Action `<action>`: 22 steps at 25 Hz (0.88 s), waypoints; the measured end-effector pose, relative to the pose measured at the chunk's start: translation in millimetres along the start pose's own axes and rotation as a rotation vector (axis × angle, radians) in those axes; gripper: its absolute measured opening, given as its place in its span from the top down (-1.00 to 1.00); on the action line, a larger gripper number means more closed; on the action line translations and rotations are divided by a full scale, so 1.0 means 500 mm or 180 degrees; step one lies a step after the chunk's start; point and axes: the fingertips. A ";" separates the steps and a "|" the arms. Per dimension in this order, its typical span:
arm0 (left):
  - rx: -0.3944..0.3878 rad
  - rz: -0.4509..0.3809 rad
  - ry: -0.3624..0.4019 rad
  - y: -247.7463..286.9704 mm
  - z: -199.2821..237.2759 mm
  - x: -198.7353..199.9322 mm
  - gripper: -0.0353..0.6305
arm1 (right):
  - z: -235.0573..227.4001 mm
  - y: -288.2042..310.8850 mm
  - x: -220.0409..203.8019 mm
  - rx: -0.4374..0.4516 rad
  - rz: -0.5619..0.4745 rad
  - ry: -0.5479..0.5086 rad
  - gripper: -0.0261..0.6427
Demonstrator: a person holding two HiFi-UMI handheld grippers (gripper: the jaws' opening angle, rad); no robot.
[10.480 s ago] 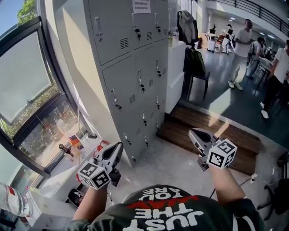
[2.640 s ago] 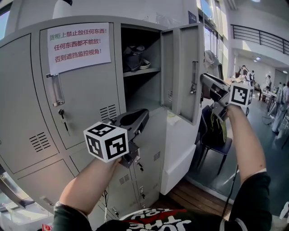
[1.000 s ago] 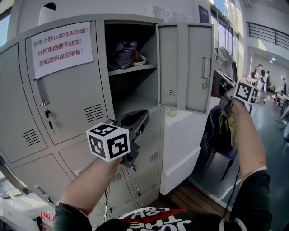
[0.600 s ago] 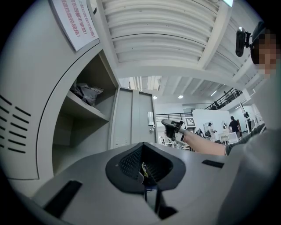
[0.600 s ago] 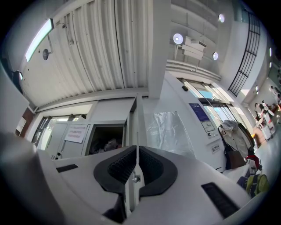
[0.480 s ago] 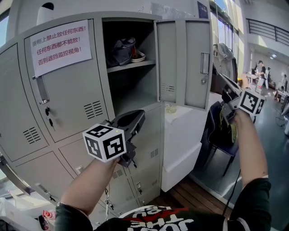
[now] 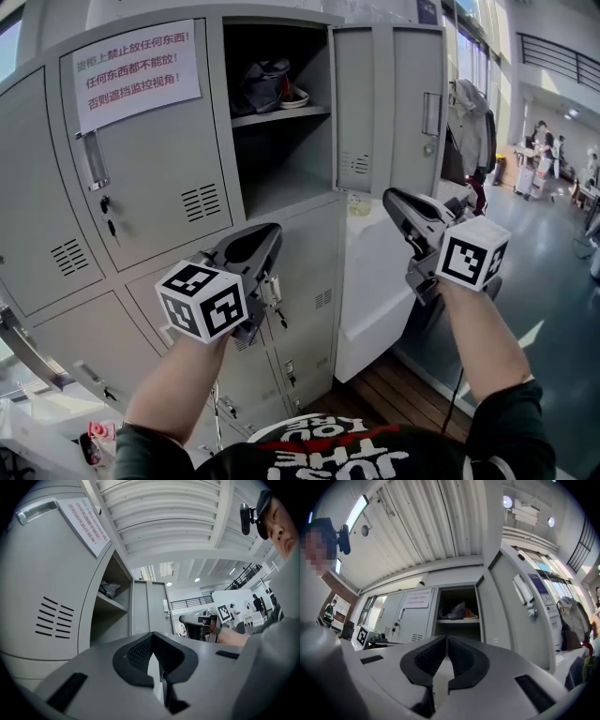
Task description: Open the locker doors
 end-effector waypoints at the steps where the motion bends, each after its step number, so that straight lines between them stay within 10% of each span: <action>1: 0.0015 0.0006 -0.0024 -0.008 0.001 -0.008 0.88 | 0.023 0.009 -0.020 0.0051 0.0032 0.0014 0.79; 22: 0.0300 0.0136 -0.0219 -0.099 0.003 -0.097 0.88 | 0.107 0.009 -0.155 0.0416 0.0312 0.0130 0.79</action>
Point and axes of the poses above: the fingertips, and each gripper's own axes: y forward along the fingers, z to its left, x out of its top, and after that the axes turned 9 degrees about -x, right-handed
